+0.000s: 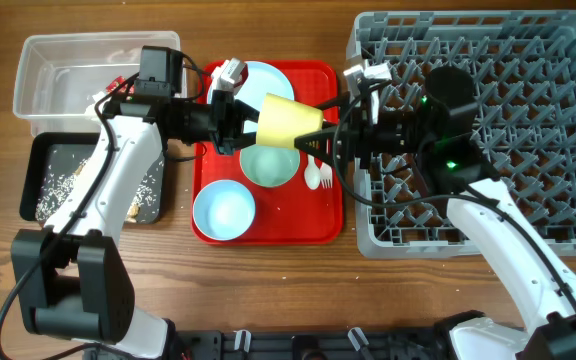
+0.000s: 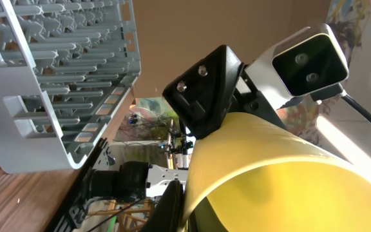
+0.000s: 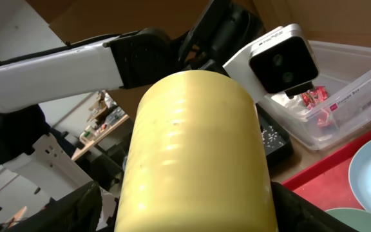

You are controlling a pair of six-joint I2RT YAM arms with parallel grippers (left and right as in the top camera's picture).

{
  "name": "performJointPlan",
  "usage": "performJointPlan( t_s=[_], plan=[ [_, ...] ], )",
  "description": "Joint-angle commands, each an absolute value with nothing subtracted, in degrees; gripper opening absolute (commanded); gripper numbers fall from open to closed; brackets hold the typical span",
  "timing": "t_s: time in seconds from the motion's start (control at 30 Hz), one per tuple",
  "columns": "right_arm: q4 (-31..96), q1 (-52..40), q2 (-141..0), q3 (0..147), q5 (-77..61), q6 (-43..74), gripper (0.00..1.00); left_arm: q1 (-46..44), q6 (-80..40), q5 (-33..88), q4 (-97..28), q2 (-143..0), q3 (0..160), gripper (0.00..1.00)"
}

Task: Sort waste into correct bins and load items into the dishwasher rack
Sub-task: 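Hand the yellow cup from left gripper to right gripper, then lower the yellow cup into the dish rack and release with right gripper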

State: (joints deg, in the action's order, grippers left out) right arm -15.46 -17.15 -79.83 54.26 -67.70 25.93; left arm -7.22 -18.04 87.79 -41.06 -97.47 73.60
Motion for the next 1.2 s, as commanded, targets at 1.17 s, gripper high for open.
performJointPlan(
  t_s=[1.17],
  plan=[
    [27.8,4.5,-72.5,59.5,-53.4,19.8,0.42,5.4,-16.9,62.8,-37.8,-96.4,74.4,0.39]
  ],
)
